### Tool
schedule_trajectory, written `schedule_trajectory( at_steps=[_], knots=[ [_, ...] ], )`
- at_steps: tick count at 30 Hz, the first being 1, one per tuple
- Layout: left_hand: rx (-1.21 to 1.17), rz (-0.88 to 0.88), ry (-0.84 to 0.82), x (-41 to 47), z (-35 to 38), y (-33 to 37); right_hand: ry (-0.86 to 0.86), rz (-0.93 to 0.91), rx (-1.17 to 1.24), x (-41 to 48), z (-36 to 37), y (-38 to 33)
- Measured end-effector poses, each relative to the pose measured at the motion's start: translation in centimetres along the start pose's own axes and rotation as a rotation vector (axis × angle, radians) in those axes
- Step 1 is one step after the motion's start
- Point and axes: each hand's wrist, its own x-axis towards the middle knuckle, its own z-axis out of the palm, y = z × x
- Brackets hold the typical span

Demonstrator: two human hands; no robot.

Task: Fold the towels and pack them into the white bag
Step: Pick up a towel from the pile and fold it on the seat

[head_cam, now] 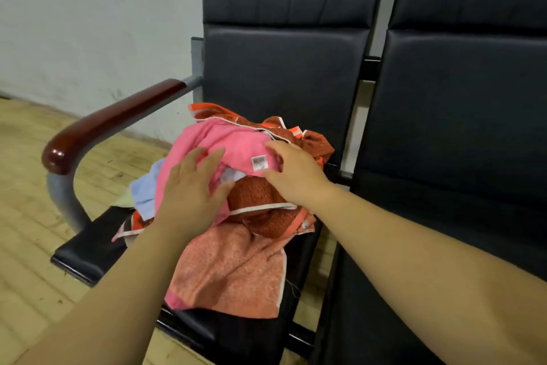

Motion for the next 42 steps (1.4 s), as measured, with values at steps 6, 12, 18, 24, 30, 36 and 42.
schedule_trajectory(
  at_steps=[6,12,18,24,30,36,42],
  knots=[
    [-0.088,-0.024,0.046,1.2,1.2,-0.5,0.092,-0.009,0.113,-0.1,-0.6,0.4],
    [0.032,0.029,0.143,1.3,-0.2,0.3,0.032,-0.033,0.286,-5.5,-7.1,-0.5],
    [0.106,0.037,-0.003,-0.1,0.9,0.7,0.021,0.039,0.378,-11.2,-11.9,0.2],
    [0.007,-0.021,0.027,-1.6,0.8,1.7,0.263,0.293,1.229,-12.3,-12.0,0.5],
    [0.013,0.034,0.035,-1.6,0.5,4.8,0.299,0.377,1.385,-11.8,-11.1,-1.5],
    [0.116,0.254,-0.124,-0.5,1.5,7.2,-0.171,0.138,0.152,-12.4,-10.4,1.8],
    [0.273,0.196,-0.314,-0.5,3.5,6.3,-0.357,0.132,-0.186,-14.8,-11.8,5.8]
  ],
)
